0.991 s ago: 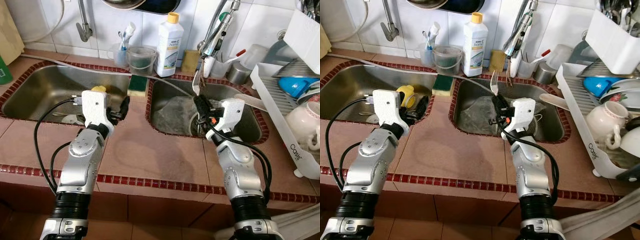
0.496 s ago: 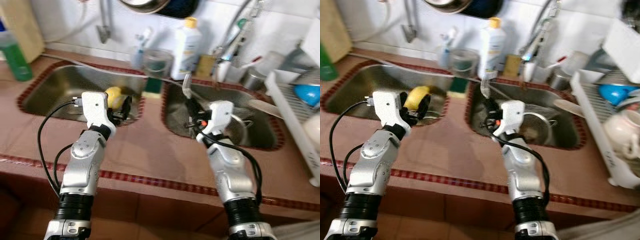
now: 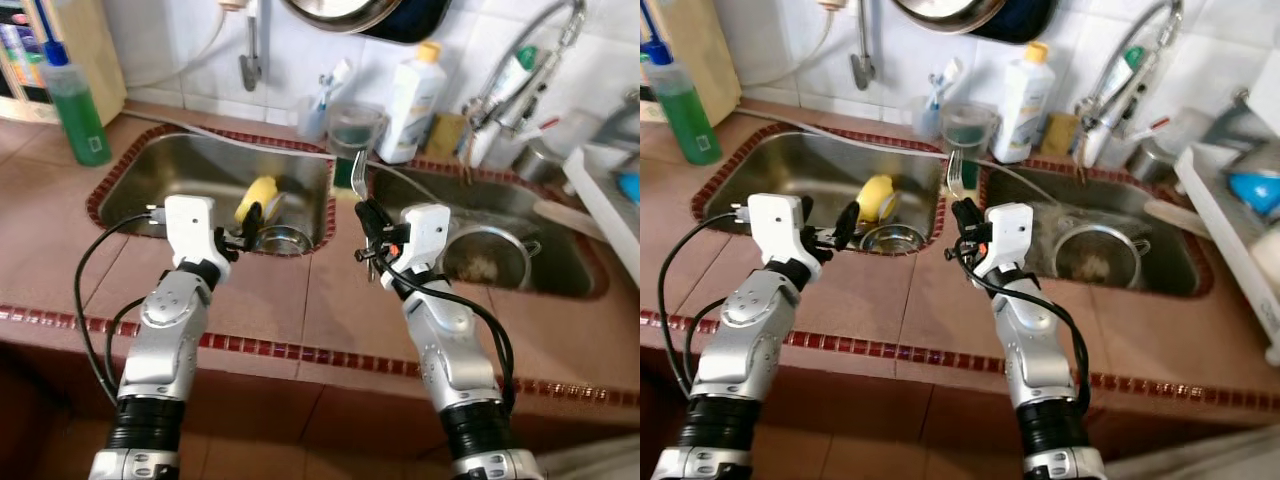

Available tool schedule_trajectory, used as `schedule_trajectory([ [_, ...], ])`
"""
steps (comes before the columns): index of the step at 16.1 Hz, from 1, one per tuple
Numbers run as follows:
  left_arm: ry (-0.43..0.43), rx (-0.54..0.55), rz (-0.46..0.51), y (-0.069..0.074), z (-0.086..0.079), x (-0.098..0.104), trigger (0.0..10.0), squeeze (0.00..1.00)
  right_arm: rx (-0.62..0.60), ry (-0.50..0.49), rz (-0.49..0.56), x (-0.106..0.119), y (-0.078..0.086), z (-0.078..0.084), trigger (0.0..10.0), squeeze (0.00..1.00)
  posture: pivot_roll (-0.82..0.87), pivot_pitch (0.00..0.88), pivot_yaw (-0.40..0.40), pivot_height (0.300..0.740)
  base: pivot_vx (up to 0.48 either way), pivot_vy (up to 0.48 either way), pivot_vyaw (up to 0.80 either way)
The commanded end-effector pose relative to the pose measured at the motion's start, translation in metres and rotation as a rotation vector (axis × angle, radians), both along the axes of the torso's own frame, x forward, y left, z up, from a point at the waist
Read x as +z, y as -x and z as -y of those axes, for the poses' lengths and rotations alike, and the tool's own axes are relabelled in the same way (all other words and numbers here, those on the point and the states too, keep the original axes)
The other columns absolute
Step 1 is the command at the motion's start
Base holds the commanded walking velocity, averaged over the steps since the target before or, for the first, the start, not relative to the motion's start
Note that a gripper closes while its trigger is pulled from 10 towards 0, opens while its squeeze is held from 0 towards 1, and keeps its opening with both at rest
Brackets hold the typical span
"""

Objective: Kitchen organization

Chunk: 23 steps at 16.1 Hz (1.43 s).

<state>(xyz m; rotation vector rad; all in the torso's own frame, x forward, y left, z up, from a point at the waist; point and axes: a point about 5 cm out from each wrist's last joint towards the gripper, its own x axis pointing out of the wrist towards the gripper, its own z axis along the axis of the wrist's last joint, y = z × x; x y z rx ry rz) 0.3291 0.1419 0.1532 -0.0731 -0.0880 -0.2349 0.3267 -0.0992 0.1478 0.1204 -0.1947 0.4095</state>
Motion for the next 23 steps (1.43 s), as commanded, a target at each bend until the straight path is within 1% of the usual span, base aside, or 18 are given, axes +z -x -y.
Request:
schedule_trajectory([
  [1,-0.02,-0.005,0.007,0.0002,0.001,0.0017,10.0,0.0,-0.008,-0.006,0.0,0.0013,0.0012,0.0019,10.0,0.0,0.0,0.0,-0.099,0.74,0.0,0.405,0.0],
  [4,-0.021,-0.007,0.007,0.0009,0.001,0.0012,10.0,0.0,-0.005,-0.003,-0.003,0.0006,0.0019,0.0016,10.0,0.0,0.0,0.0,-0.1,0.74,0.0,0.401,0.0],
  [6,-0.027,-0.002,0.012,0.0019,0.0011,0.001,10.0,0.0,-0.006,-0.001,-0.005,-0.0001,0.0024,0.0022,10.0,0.0,0.0,0.0,-0.1,0.74,0.0,0.0,0.0],
  [7,-0.045,0.002,0.009,0.0027,0.0015,0.0,10.0,0.0,-0.005,0.0,-0.007,-0.0006,0.0028,0.0023,10.0,0.0,0.0,0.0,-0.099,0.74,0.0,0.0,0.0],
  [13,-0.095,-0.025,0.018,0.0059,0.0012,-0.001,10.0,0.0,-0.004,0.001,-0.016,-0.0025,0.0045,0.002,10.0,0.0,0.0,0.0,-0.097,0.74,0.0,0.0,0.0],
  [17,-0.047,-0.04,0.004,0.007,0.0013,-0.0009,10.0,0.0,-0.003,0.002,-0.018,-0.003,0.0048,0.0019,10.0,0.0,0.0,0.0,-0.101,0.74,0.0,0.0,0.0],
  [19,-0.036,-0.023,-0.006,0.0066,-0.0006,-0.0018,10.0,0.0,-0.002,0.003,-0.018,-0.003,0.0049,0.002,10.0,0.0,0.0,0.0,-0.102,0.74,0.0,0.0,0.0],
  [21,-0.005,-0.004,-0.011,0.0057,-0.0045,-0.0009,10.0,0.0,-0.002,0.004,-0.016,-0.0022,0.0045,0.0023,10.0,0.0,0.0,0.0,-0.104,0.74,0.0,0.0,0.0],
  [23,-0.016,0.014,-0.005,0.0051,-0.0065,0.0006,10.0,0.0,-0.001,0.007,-0.015,-0.0019,0.0045,0.0028,10.0,0.0,0.0,0.0,-0.107,0.74,0.3,0.0,0.0],
])
